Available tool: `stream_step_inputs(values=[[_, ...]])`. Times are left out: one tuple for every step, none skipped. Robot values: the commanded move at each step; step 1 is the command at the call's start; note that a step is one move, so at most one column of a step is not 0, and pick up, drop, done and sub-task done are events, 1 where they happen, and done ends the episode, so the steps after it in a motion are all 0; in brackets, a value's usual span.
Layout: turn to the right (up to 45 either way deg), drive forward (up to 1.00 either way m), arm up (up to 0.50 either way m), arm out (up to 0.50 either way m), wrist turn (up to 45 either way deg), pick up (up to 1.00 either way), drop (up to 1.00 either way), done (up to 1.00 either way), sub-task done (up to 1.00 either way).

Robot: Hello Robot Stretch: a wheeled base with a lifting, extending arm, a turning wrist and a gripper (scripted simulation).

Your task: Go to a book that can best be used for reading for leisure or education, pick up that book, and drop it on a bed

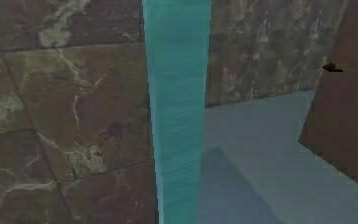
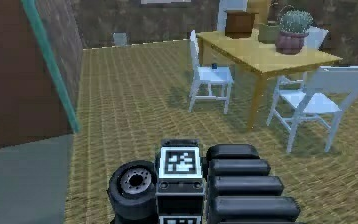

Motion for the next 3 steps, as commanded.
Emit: stream_step_inputs(values=[[-45.0,0.0,0.0,0.0,0.0,0.0,0.0,0.0,0.0],[-30.0,0.0,0.0,0.0,0.0,0.0,0.0,0.0,0.0],[45.0,0.0,0.0,0.0,0.0,0.0,0.0,0.0,0.0]])
